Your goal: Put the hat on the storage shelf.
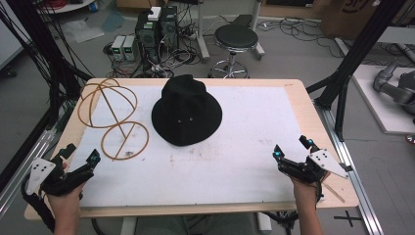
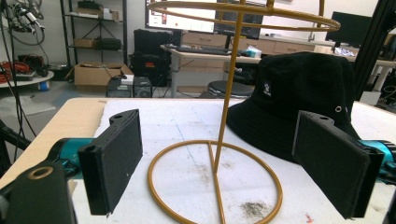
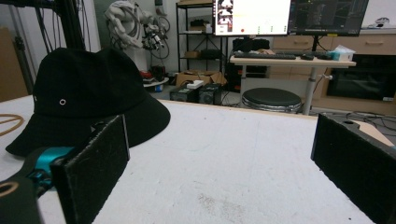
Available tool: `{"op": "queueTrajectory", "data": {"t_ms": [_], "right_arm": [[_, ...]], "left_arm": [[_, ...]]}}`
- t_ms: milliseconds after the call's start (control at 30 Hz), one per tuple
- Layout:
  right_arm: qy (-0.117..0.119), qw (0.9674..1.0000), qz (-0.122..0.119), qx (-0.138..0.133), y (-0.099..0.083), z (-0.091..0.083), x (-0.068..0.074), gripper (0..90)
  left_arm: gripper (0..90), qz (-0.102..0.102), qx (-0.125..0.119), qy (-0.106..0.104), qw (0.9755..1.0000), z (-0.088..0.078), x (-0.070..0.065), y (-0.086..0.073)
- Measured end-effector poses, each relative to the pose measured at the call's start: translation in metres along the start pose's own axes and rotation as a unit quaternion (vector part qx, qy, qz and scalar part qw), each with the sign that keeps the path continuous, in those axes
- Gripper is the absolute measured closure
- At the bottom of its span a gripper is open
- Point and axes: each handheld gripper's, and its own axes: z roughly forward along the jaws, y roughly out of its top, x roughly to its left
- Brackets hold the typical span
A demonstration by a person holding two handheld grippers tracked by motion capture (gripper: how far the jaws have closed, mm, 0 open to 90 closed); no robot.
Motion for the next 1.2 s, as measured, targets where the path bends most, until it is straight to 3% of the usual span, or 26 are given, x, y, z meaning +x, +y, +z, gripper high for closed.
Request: {"op": "queueTrajectory", "data": {"t_ms": [267,500,700,933,1200], "right_arm": [[0.012,0.9999,0.000,-0.009,0.004,-0.001,0.001,4.0],[0.047,0.9985,0.002,-0.030,0.024,-0.004,0.004,4.9],[0.063,0.9974,0.007,-0.036,0.037,-0.003,0.009,4.9],[0.084,0.9954,0.000,-0.046,0.051,0.005,0.020,4.8],[0.110,0.9932,0.010,-0.036,0.066,0.023,0.035,4.4]], "left_arm": [[16.3,-0.001,-0.002,0.002,1.0000,-0.001,0.001,0.001],[16.3,-0.004,-0.004,0.001,1.0000,0.001,-0.001,0.001],[16.3,-0.006,-0.003,0.001,1.0000,0.002,0.000,0.001],[16.3,-0.012,-0.005,0.005,0.9999,0.001,0.001,0.001],[16.3,-0.010,-0.005,0.007,0.9999,-0.001,0.003,0.001]]}}
